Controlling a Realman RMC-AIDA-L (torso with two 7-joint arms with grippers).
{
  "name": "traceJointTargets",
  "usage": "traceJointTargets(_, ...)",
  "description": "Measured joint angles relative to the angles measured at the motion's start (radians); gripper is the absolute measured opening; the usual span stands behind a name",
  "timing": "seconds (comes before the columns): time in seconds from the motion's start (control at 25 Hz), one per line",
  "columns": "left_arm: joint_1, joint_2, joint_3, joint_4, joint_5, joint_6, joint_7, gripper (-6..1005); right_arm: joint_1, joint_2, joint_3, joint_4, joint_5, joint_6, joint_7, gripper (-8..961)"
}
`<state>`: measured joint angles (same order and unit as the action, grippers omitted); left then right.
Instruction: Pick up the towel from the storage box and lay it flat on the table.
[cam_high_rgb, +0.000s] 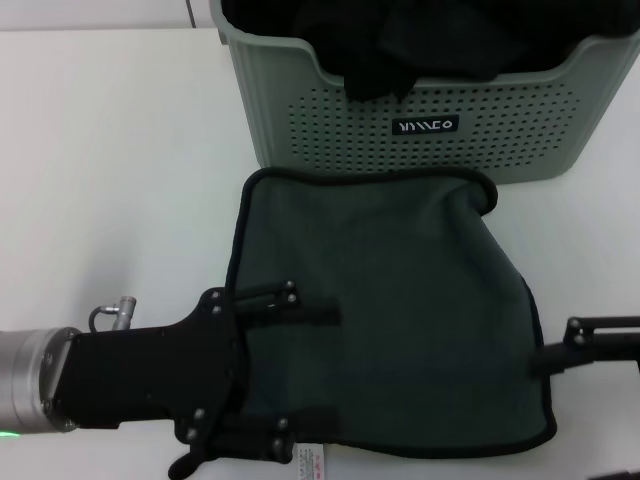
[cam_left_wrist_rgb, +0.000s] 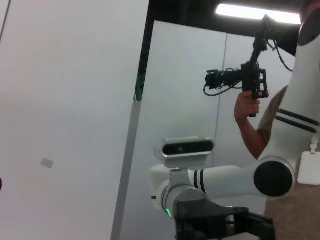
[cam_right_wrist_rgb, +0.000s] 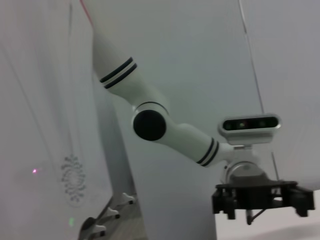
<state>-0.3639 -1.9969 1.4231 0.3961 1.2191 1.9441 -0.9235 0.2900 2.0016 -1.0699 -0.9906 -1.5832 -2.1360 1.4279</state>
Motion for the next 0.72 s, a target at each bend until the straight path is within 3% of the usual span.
traceJointTargets(0.16, -0.011, 0.029, -0.008, -0.006, 0.019, -0.002, -0.001, 784, 0.04, 0.011, -0.003, 0.073, -0.008, 0.068, -0.033, 858)
traceJointTargets(0.36, -0.027, 0.071, -0.01, -0.009, 0.018, -0.007, -0.002, 784, 0.153, 0.017, -0.026, 0.246, -0.019, 0.153, -0.113, 858)
traceJointTargets(0.52, -0.028, 0.077, -0.012, -0.004, 0.016, -0.007, -0.001, 784, 0.202, 0.019, -0.064, 0.299, -0.022, 0.21, -0.13, 858)
traceJointTargets(0.72, -0.022, 0.076, -0.012, -0.004, 0.016, -0.007, 0.001, 784, 0.214, 0.022, -0.097, 0.299, -0.015, 0.22, -0.139, 858)
